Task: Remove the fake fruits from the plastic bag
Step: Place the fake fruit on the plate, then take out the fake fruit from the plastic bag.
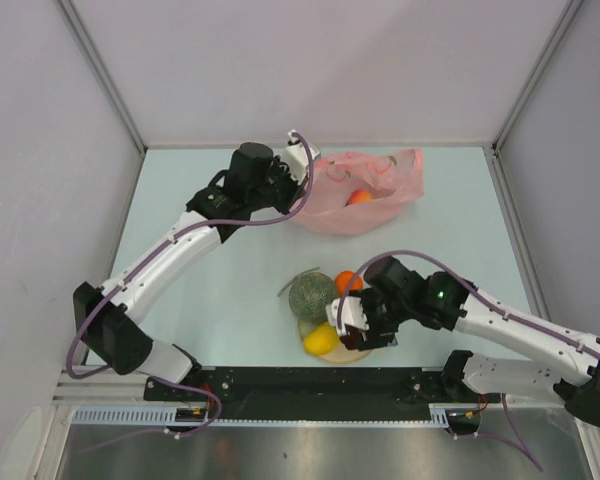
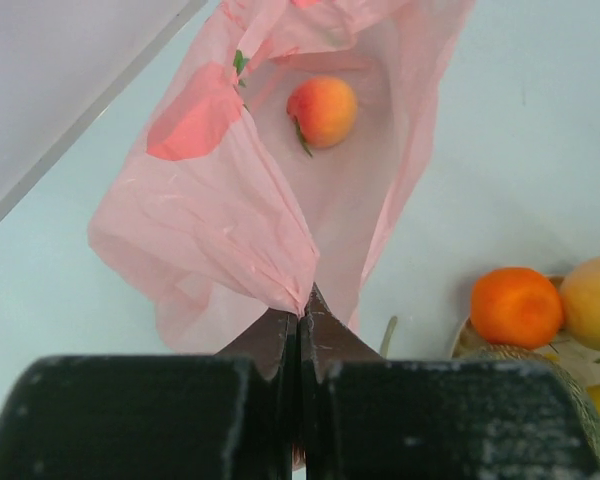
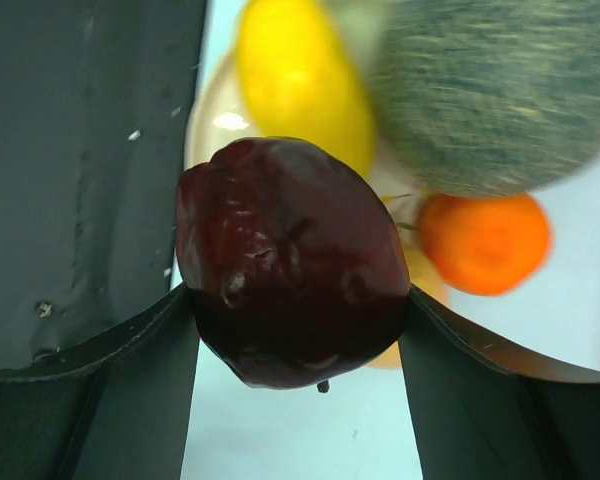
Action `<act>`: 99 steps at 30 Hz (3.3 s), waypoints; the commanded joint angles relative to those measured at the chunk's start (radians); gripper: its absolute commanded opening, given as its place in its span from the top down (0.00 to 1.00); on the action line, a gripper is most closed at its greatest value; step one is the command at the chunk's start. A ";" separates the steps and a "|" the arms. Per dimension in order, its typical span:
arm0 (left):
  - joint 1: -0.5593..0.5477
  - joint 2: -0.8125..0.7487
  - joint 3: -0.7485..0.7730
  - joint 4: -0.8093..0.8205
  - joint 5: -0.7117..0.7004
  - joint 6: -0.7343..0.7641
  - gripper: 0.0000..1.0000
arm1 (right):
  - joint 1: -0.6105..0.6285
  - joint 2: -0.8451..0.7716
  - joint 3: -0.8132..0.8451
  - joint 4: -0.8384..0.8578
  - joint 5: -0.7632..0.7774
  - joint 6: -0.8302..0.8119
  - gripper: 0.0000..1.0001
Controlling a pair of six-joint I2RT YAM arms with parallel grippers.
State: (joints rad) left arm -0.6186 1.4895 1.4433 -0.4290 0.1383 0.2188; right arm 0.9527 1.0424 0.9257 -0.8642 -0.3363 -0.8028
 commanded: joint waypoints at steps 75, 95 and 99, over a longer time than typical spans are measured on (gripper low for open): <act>-0.030 -0.101 -0.155 0.001 0.089 -0.012 1.00 | 0.233 -0.233 -0.190 0.555 0.486 0.002 0.00; -0.064 0.006 -0.076 -0.016 0.000 0.065 1.00 | -0.499 0.444 0.085 0.833 0.104 0.401 1.00; -0.064 0.012 -0.147 -0.016 -0.012 0.103 1.00 | -0.526 0.473 0.045 0.696 0.054 0.392 1.00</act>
State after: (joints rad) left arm -0.6785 1.4948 1.3426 -0.4496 0.1593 0.2501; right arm 0.4519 1.5211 0.9852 -0.0502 -0.2016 -0.4465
